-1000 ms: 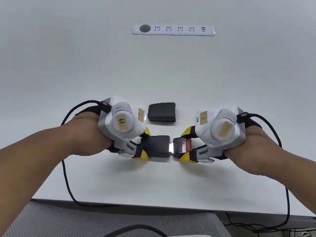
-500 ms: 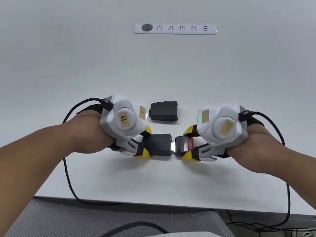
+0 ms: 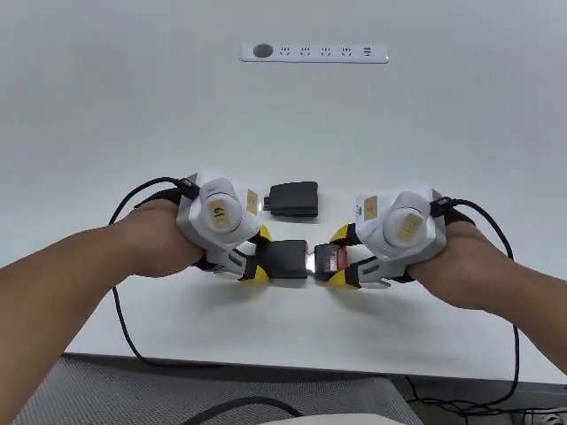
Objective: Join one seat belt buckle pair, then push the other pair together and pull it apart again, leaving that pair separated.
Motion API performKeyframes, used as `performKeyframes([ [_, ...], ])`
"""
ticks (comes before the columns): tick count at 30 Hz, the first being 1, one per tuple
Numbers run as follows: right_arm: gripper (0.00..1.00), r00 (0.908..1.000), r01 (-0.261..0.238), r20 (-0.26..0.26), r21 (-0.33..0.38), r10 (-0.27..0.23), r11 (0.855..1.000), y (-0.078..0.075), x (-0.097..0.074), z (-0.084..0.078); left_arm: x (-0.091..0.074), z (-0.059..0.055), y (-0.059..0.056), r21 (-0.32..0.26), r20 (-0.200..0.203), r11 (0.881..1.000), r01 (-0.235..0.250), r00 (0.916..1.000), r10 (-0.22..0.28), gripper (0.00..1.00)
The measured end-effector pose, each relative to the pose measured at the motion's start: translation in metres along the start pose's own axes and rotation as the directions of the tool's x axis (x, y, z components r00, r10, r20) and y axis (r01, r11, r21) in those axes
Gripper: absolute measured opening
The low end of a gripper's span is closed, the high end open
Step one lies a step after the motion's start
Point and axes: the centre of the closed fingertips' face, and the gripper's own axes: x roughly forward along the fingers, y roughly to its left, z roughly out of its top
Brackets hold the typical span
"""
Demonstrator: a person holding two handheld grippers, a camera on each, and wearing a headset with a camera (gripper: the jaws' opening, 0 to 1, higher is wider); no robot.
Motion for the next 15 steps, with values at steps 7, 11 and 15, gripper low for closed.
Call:
performKeyframes([
  [7, 0.30, 1.0000, -0.001, -0.003, -0.003, 0.001, 1.000, 0.0001, 0.0015, -0.0009, 0.0000, -0.0006, -0.0002, -0.003, 0.000, 1.000, 0.000, 1.0000, 0.000, 0.29],
  [11, 0.30, 1.0000, 0.000, -0.006, -0.003, 0.000, 1.000, -0.0001, 0.0030, -0.0010, -0.0001, -0.0003, -0.0005, -0.002, -0.001, 1.000, 0.002, 1.0000, -0.002, 0.30],
  [15, 0.30, 1.0000, -0.001, -0.008, -0.002, 0.001, 1.000, 0.0009, 0.0030, -0.0005, 0.0004, -0.0013, 0.0001, 0.007, -0.007, 1.000, 0.002, 1.0000, -0.002, 0.30],
])
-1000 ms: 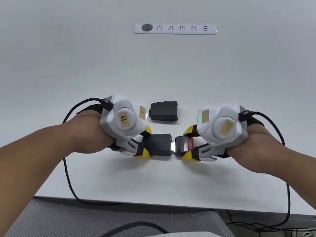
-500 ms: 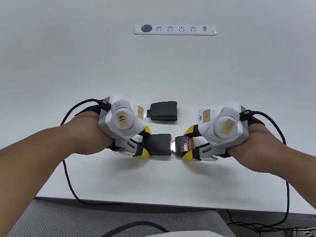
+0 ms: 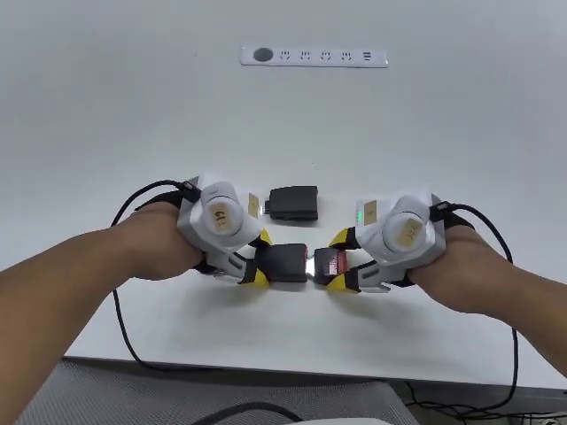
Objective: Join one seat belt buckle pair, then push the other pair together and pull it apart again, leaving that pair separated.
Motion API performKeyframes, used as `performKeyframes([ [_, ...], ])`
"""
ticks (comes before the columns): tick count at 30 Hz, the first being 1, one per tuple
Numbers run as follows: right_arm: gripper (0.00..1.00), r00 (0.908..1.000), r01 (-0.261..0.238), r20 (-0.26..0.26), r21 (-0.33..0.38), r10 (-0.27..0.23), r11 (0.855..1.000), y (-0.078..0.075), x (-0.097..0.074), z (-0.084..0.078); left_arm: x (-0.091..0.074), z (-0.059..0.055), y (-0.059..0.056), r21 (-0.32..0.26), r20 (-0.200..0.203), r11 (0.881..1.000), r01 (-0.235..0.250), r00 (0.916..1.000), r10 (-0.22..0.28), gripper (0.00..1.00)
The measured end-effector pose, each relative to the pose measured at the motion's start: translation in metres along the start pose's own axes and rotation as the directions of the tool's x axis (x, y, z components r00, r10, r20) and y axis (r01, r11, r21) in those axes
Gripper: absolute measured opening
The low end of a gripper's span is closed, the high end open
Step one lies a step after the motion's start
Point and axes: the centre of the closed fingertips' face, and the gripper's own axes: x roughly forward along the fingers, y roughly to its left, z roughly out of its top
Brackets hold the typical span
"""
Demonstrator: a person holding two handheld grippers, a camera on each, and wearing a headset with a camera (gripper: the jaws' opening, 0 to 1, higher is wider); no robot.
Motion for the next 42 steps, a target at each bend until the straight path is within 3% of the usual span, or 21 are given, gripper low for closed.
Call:
performKeyframes([
  [18, 0.32, 1.0000, -0.001, 0.006, 0.030, 0.000, 1.000, -0.001, 0.003, 0.000, 0.001, 0.003, -0.001, -0.012, -0.013, 1.000, 0.002, 0.9999, -0.002, 0.32],
  [29, 0.33, 0.9999, 0.006, 0.013, 0.044, -0.006, 0.999, 0.004, 0.001, 0.004, -0.004, 0.013, -0.005, -0.067, -0.001, 0.998, -0.006, 1.0000, 0.006, 0.37],
  [35, 0.34, 0.9993, 0.019, 0.030, 0.035, -0.020, 0.999, 0.006, -0.011, 0.013, -0.014, 0.018, 0.000, -0.055, 0.008, 0.998, -0.026, 0.9996, 0.026, 0.39],
  [42, 0.33, 0.9983, 0.041, 0.041, 0.029, -0.042, 0.999, -0.002, -0.021, 0.021, -0.026, 0.028, 0.007, -0.050, 0.027, 0.997, -0.056, 0.9980, 0.057, 0.39],
])
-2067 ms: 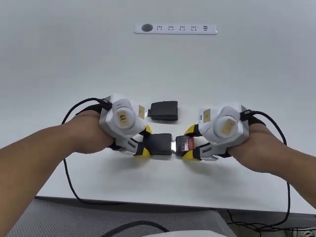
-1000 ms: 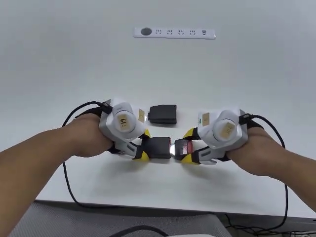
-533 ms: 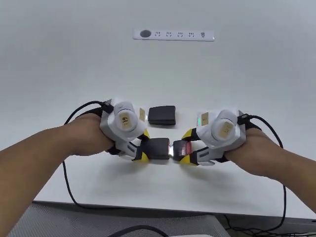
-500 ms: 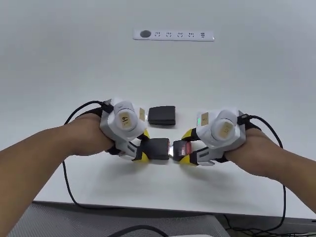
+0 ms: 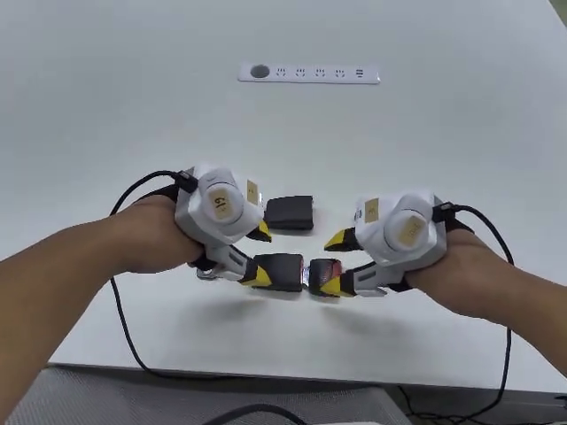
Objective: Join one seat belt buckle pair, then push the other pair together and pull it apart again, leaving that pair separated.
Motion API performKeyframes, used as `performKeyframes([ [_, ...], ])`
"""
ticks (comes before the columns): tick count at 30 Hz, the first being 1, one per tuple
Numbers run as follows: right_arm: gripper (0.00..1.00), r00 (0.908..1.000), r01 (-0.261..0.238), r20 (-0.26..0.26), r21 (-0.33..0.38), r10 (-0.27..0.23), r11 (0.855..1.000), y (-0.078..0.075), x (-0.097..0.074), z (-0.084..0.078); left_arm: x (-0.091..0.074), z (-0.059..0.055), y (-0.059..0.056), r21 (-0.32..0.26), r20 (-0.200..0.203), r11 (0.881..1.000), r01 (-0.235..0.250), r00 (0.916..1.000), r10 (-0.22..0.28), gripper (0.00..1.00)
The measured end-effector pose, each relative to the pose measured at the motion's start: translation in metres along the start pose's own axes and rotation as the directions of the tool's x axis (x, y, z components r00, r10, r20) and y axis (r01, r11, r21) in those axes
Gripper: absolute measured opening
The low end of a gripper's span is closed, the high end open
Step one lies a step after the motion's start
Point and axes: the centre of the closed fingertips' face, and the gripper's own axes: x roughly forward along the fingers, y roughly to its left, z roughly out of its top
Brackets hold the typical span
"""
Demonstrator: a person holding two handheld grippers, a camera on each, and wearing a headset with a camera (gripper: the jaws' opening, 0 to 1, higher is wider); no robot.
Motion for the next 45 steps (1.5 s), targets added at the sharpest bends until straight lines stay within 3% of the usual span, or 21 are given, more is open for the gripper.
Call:
performKeyframes([
  [4, 0.32, 1.0000, 0.006, -0.003, -0.002, -0.006, 1.000, -0.007, -0.007, 0.001, -0.004, 0.002, 0.014, -0.002, 0.014, 1.000, -0.015, 0.9998, 0.015, 0.39],
  [7, 0.32, 0.9999, 0.014, -0.006, -0.013, -0.014, 1.000, -0.012, -0.015, 0.004, -0.006, 0.009, 0.016, 0.007, 0.013, 1.000, -0.022, 0.9997, 0.022, 0.40],
  [12, 0.32, 0.9993, 0.037, -0.008, 0.001, -0.037, 0.999, -0.027, -0.024, -0.002, -0.007, 0.013, 0.033, 0.009, 0.023, 0.999, -0.035, 0.9991, 0.035, 0.40],
  [18, 0.31, 0.9981, 0.054, -0.029, 0.004, -0.054, 0.999, -0.044, -0.034, -0.017, -0.001, 0.017, 0.052, 0.007, 0.025, 0.999, -0.052, 0.9984, 0.051, 0.43],
  [22, 0.31, 0.9971, 0.062, -0.046, 0.014, -0.062, 0.998, -0.057, -0.041, -0.028, 0.000, 0.025, 0.057, 0.008, 0.033, 0.999, -0.045, 0.9984, 0.045, 0.43],
  [23, 0.31, 0.9967, 0.065, -0.048, 0.014, -0.065, 0.998, -0.059, -0.043, -0.030, 0.001, 0.024, 0.064, 0.010, 0.033, 0.999, -0.046, 0.9984, 0.046, 0.43],
  [28, 0.32, 0.9946, 0.078, -0.071, 0.022, -0.076, 0.997, -0.072, -0.053, -0.043, 0.003, 0.026, 0.077, 0.010, 0.037, 0.999, -0.051, 0.9981, 0.050, 0.43],
  [35, 0.33, 0.9917, 0.087, -0.096, 0.021, -0.085, 0.996, -0.086, -0.059, -0.058, 0.005, 0.026, 0.086, 0.002, 0.035, 0.999, -0.040, 0.9986, 0.040, 0.43],
  [40, 0.33, 0.9878, 0.082, -0.133, 0.003, -0.081, 0.997, -0.091, -0.063, -0.074, 0.014, 0.019, 0.086, 0.004, 0.016, 1.000, -0.018, 0.9997, 0.018, 0.44],
  [45, 0.32, 0.9875, 0.082, -0.137, 0.028, -0.077, 0.996, -0.094, -0.064, -0.082, 0.020, 0.015, 0.086, 0.012, 0.001, 1.000, -0.008, 1.0000, 0.008, 0.44],
])
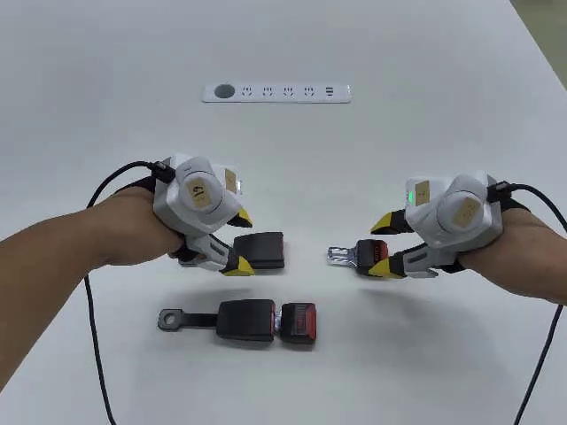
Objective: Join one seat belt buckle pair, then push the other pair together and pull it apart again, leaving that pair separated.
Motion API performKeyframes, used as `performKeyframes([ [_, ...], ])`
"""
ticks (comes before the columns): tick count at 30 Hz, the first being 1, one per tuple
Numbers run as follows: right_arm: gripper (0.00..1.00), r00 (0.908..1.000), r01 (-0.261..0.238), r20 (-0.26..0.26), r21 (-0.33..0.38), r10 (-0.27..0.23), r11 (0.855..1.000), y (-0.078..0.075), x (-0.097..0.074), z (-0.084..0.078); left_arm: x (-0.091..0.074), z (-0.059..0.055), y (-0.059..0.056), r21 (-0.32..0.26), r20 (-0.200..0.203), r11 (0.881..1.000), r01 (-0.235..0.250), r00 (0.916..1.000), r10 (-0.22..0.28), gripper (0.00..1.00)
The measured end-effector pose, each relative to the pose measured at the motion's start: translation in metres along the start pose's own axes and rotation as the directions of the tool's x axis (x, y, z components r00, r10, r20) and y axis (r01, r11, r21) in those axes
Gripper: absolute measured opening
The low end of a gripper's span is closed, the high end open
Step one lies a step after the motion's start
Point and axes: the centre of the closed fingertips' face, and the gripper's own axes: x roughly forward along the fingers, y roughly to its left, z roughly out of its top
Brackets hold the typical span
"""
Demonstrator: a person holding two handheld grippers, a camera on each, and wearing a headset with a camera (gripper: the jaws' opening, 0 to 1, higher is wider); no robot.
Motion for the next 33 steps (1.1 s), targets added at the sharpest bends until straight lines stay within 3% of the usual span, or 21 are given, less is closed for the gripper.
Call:
performKeyframes([
  [8, 0.32, 0.9998, -0.021, -0.006, 0.009, 0.021, 1.000, 0.003, 0.006, -0.003, 0.005, -0.003, -0.003, 0.052, -0.016, 0.998, 0.023, 0.9996, -0.022, 0.38],
  [21, 0.31, 0.9986, -0.044, -0.030, -0.016, 0.043, 0.999, 0.001, 0.017, -0.014, 0.012, -0.003, -0.006, 0.028, -0.034, 0.999, 0.039, 0.9987, -0.038, 0.37],
  [33, 0.31, 0.9980, -0.053, -0.037, -0.068, 0.051, 0.996, 0.003, 0.018, -0.014, 0.013, -0.004, -0.007, 0.097, -0.053, 0.995, 0.031, 0.9983, -0.026, 0.33],
])
